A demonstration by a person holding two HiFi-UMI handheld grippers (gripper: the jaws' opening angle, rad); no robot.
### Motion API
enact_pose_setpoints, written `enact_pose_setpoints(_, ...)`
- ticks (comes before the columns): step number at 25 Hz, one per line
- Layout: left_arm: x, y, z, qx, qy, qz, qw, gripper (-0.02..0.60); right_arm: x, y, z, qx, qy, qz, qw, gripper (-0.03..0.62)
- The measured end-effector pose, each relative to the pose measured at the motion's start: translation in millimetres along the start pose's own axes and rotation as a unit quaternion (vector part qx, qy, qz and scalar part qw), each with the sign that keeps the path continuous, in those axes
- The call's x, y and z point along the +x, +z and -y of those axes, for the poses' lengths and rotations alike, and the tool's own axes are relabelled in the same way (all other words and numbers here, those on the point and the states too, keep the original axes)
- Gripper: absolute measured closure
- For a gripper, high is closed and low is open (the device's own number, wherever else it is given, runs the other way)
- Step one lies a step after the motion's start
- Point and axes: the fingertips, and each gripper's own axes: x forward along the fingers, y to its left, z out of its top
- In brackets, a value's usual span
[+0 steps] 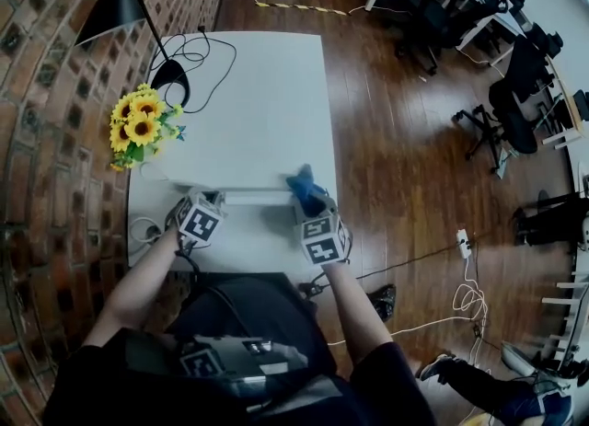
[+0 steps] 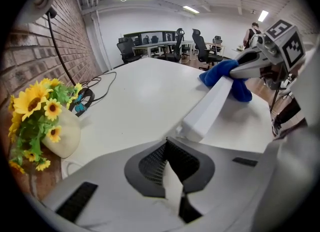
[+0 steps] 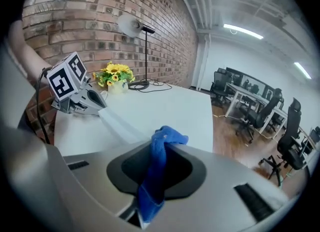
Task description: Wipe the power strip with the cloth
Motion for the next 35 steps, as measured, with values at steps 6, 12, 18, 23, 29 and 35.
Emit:
enact_pose_setpoints(6, 0.9, -2.9, 2.0, 0.009, -0.012, 0.000, 0.9999, 0.575, -0.7, -1.5, 1.1, 0.012, -0.020, 0.005, 1.000, 0.530)
enact_pose_setpoints(12, -0.8, -7.5, 2.6, 0.002, -0.032, 0.005, 0.9995, 0.575, -4.2, -5.8, 1.9, 0.088, -0.020, 0.012, 0.996, 0.528)
enact_pose_setpoints(18, -4.5, -1.4, -7.4, 0.009, -0.026, 0.005, 0.9996, 0.575, -1.6, -3.4, 7.6, 0.129, -0.028, 0.022, 0.991, 0.528)
enact_pose_setpoints(23, -1.8, -1.5, -5.2, 0.013, -0.035, -0.004, 0.9993, 0.575, 0.5, 0.4, 4.7, 0.072, -0.048, -0.005, 0.996, 0.529)
enact_pose_setpoints(29, -2.5, -3.3, -5.5, 0.020, -0.036, -0.011, 0.9991, 0.575, 1.1, 1.3, 1.3, 0.045, -0.066, -0.019, 0.997, 0.530)
enact_pose_setpoints(35, 0.6, -1.8, 0.6, 0.034, -0.044, -0.009, 0.9984, 0.575, 0.7, 0.9, 0.2, 0.025, -0.075, -0.035, 0.996, 0.533)
